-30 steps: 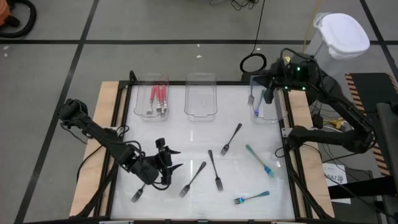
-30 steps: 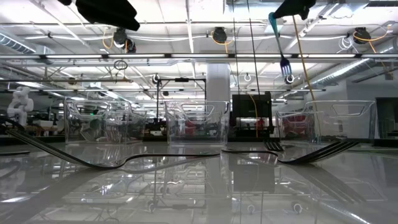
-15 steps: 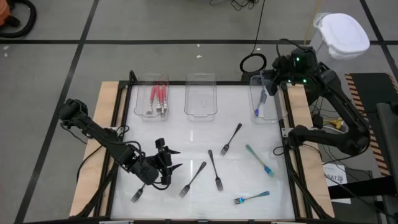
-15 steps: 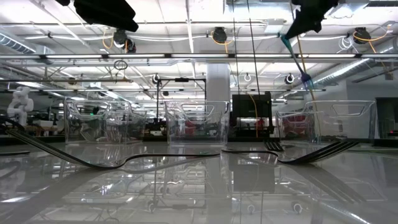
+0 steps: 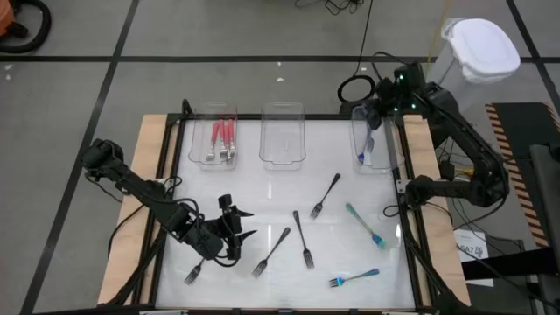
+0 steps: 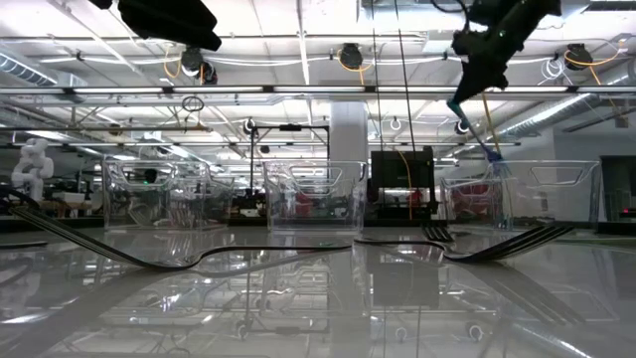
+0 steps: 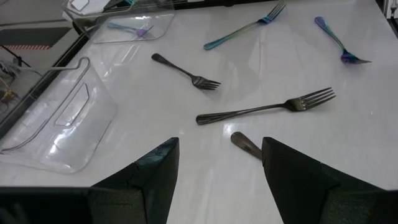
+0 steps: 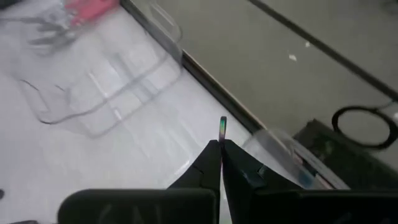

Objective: Sort silverware by color (type)
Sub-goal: Put the blue fork into the right transparent bin

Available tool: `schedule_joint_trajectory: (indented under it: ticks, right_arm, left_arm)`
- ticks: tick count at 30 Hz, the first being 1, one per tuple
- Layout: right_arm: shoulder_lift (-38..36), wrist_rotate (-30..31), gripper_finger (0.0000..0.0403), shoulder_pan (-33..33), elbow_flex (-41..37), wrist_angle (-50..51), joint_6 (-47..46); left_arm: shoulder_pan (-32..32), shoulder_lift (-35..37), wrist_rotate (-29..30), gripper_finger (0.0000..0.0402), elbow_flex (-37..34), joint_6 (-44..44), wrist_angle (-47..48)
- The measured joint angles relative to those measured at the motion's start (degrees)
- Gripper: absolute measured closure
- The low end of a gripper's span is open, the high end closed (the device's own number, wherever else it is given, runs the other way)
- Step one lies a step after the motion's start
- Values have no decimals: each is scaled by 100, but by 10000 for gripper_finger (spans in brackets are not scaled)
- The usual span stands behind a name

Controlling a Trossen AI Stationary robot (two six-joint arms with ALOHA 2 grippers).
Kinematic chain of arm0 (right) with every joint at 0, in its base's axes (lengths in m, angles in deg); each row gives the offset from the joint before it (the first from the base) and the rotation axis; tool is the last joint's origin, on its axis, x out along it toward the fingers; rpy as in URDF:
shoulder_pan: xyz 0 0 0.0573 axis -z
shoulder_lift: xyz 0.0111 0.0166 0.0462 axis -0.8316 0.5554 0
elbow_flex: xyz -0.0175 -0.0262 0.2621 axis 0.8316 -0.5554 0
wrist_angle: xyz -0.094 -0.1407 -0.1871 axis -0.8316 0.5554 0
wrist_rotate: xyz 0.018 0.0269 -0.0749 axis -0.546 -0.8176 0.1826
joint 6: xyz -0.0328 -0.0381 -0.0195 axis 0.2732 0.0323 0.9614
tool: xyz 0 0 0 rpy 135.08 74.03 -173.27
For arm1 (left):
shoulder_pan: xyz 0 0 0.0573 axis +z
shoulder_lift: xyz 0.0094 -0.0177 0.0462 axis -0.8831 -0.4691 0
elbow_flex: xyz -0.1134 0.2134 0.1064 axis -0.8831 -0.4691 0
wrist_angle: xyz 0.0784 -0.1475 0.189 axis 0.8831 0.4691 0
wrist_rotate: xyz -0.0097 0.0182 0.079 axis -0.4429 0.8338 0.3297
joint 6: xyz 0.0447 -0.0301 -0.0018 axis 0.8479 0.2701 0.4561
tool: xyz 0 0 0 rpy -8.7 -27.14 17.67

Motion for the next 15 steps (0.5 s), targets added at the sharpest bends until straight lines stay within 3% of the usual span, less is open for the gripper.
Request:
schedule_joint_trajectory:
  ticks: [15]
  right_arm:
    - [-99,-2,400,356,-1368,-481,30]
  left_arm:
    - [0,0,2,173,0,-300,-7]
